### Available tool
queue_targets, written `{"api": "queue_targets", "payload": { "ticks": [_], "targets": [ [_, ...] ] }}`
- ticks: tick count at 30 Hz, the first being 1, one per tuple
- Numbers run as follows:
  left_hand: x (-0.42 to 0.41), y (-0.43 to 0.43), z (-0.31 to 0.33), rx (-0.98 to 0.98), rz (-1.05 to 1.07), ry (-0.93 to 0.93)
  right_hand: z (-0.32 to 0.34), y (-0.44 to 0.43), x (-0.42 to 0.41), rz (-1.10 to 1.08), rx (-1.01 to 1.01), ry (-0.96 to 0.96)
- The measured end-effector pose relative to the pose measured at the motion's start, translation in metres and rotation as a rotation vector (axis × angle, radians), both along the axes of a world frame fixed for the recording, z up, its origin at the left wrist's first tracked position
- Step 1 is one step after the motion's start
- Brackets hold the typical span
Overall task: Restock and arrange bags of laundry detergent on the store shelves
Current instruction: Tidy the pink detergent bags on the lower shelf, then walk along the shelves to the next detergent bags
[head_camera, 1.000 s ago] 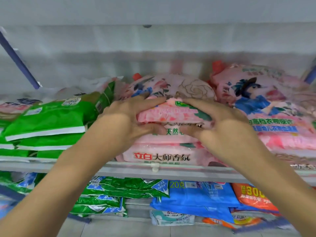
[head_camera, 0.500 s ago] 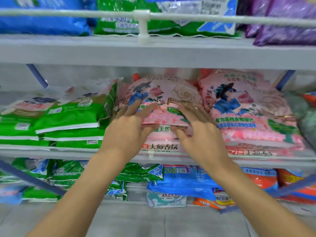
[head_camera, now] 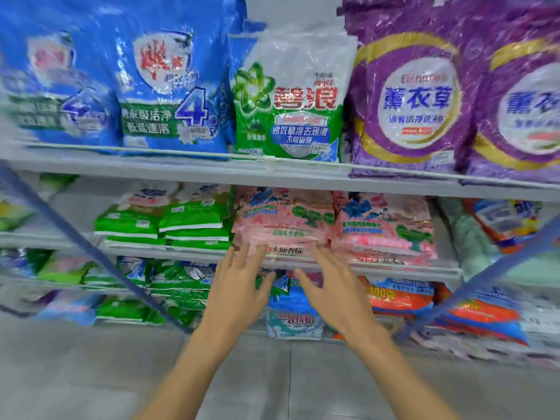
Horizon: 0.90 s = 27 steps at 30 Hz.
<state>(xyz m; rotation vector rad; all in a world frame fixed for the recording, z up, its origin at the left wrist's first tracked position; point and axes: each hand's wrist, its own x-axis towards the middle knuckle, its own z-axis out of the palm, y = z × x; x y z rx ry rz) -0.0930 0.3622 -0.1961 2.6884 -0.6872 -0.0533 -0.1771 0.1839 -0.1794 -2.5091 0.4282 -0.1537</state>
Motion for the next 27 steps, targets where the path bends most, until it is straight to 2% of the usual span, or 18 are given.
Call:
{"api": "queue_targets", "payload": {
  "ticks": [8,19,27],
  "targets": [
    [-0.061,0.053,0.036,-0.061,0.201,0.082,0.025,0.042,-0.034,0.133,0.146,0.048],
    [-0.065,0.15,0.064,-0.103,0.409,0.039,0.054,0.121,0.008,0.381,0.09,0.027],
    [-0.042,0.273,0.055,-0.124,0.499,0.018,0.053,0.235,0.06,0.469,0.057,0.101]
  ]
}}
